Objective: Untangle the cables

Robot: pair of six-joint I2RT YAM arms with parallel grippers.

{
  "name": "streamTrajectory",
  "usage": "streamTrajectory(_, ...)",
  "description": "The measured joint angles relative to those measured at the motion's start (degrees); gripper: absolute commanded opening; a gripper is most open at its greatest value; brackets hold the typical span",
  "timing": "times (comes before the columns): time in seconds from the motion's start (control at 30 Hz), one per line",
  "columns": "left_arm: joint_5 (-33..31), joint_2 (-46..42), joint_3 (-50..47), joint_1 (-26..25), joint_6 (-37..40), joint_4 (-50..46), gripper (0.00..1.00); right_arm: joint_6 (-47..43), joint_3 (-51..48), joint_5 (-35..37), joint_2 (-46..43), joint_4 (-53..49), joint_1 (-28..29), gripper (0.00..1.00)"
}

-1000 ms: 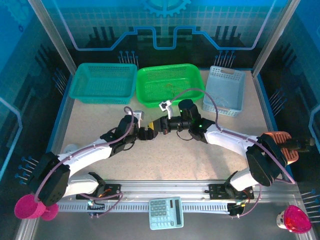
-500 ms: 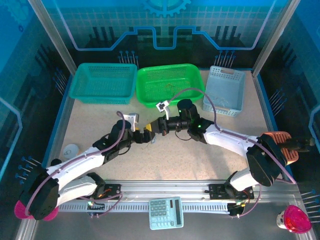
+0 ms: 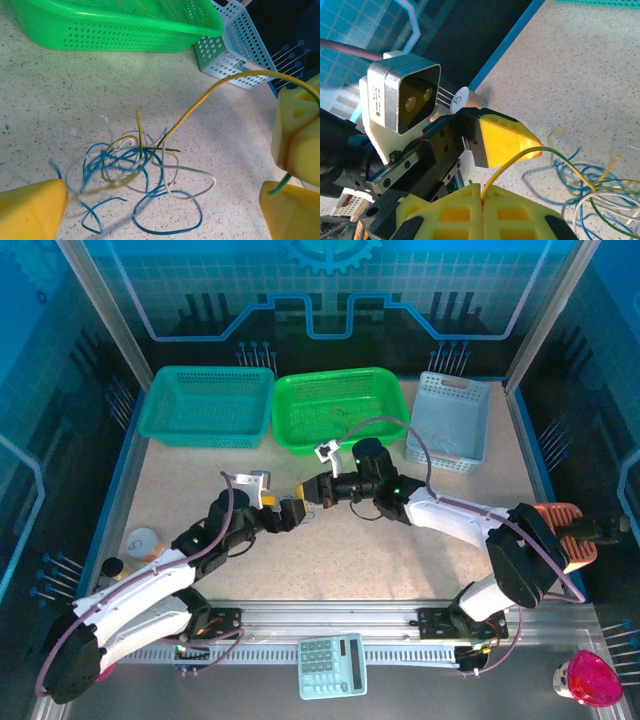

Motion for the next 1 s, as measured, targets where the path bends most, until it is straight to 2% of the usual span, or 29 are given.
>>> streamTrajectory(0.2, -0.1, 1.8, 0.0, 0.0, 0.3, 0.7, 0.98, 0.9, 0.0, 0.0, 0.9, 0.4, 0.0, 0.00)
streamTrajectory(0.43, -0.5, 4.2, -0.1, 0.0, 1.0, 1.4, 0.82, 1.9, 0.0, -0.9, 0.9, 0.9, 0.0, 0.00)
streamTrajectory(0.57, -0.5, 4.4, -1.1, 0.0, 1.8, 1.5, 0.82, 2.5, 0.0, -1.1, 0.9, 1.6, 0.0, 0.00)
streamTrajectory(0.83, -1.4, 4.7, -2.8, 0.0, 1.8, 2.1, 0.90, 3.0, 0.0, -1.5, 1.0, 2.0, 0.0, 0.00)
streamTrajectory(1.0, -2.1, 7.8, -2.6, 0.0, 2.0, 3.2, 0.91, 3.4, 0.0, -1.9, 1.2, 2.4, 0.0, 0.00)
